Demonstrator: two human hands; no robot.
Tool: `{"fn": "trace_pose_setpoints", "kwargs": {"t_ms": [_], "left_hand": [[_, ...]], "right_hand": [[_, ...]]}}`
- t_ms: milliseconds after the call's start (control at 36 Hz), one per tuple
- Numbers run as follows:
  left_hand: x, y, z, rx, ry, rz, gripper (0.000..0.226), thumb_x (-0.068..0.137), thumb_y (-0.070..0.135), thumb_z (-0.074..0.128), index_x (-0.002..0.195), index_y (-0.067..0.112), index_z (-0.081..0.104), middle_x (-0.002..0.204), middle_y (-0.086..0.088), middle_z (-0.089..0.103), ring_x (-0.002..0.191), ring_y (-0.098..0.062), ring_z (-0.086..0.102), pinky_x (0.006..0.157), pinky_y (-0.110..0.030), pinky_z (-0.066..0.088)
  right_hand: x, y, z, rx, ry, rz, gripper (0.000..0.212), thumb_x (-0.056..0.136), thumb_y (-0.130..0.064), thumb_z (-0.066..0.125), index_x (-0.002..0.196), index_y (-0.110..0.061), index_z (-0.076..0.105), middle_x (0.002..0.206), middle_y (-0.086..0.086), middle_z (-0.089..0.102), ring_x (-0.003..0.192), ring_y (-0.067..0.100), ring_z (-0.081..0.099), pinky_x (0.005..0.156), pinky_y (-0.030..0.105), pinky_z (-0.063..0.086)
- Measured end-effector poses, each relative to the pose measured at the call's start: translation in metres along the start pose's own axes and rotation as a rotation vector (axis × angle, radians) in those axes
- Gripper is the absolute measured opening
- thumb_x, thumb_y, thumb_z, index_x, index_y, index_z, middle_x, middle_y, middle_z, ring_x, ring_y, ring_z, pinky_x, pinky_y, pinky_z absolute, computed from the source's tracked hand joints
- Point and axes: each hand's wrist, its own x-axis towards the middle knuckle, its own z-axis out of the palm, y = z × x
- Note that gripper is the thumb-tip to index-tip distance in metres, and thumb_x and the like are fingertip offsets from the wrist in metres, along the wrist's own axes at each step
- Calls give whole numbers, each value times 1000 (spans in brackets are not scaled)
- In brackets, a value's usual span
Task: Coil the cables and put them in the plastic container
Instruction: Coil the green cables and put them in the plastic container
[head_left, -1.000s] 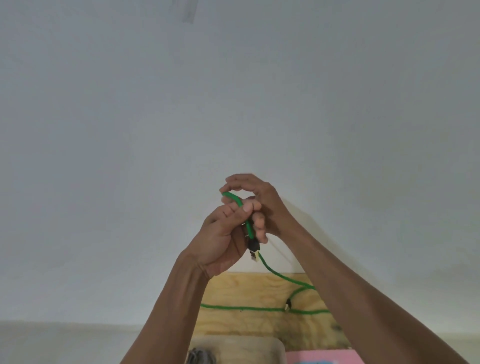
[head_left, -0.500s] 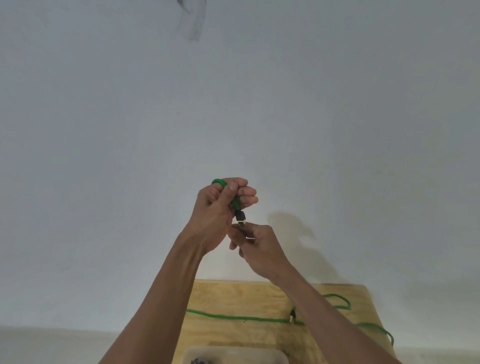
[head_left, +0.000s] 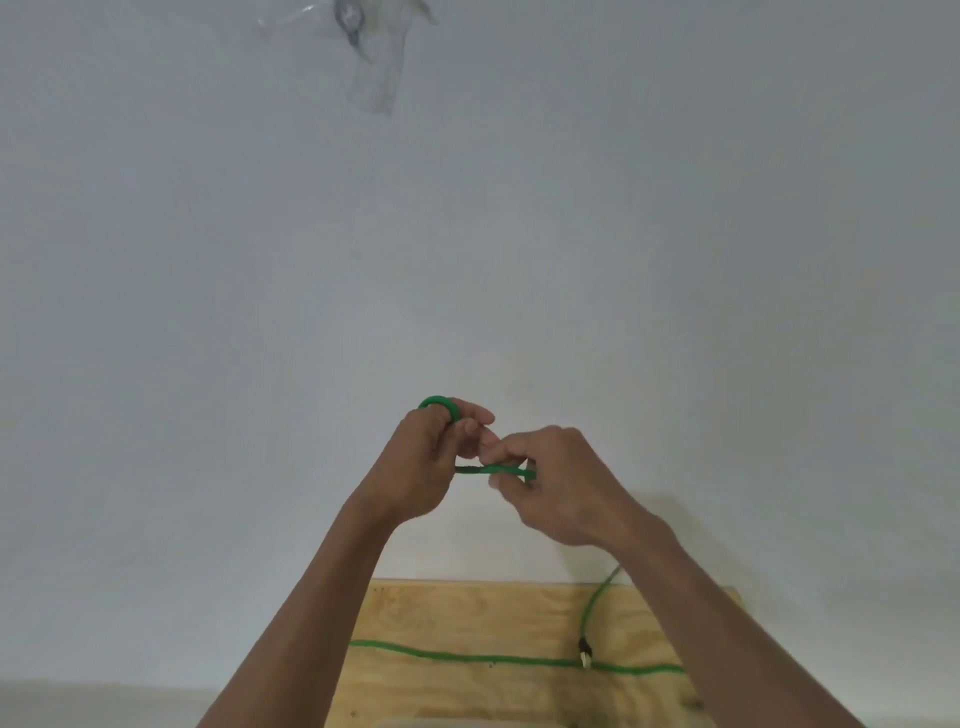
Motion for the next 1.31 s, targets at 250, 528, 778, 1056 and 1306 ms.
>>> {"fn": "trace_pose_setpoints", "kwargs": {"t_ms": [250,528,778,1056,1306], "left_hand": [[-21,13,15,-212,-199,-205,73,103,55,17,92,0,62,62,-12,58,60,-24,51,59,-34,42],[-34,30,17,-836,-398,-274,52,101,49,38,85,5,60,47,-6,42,45,-18,37,62,-34,45],[-16,39,20,-830,-217,-67,28,99,30,50,87,9,64,60,-10,51,58,-21,51,61,-36,39],[14,21,-2,-573,52,-23,23,99,25,51,99,6,65,79,-7,67,61,-18,52,64,-39,44],[-1,4,4,4,-92,-27,38,107,16,42,88,-2,70,82,-13,71,68,-11,63,65,-21,48]], "right_hand": [[29,-7,-38,223,11,-201,16,69,-21,85,73,-24,71,68,-6,69,53,10,50,59,33,48],[41,7,-26,824,-57,-183,15,72,2,82,84,3,73,79,22,70,77,30,66,77,40,53],[5,16,31,1011,-102,28,36,90,-2,57,62,-23,65,59,-2,61,58,22,52,56,27,48],[-15,14,55,868,-83,162,16,97,-24,61,100,-16,75,75,3,72,47,11,43,46,23,38],[6,7,-3,353,-52,-112,20,84,-12,68,101,-20,74,87,-7,77,85,11,73,86,36,58]]}}
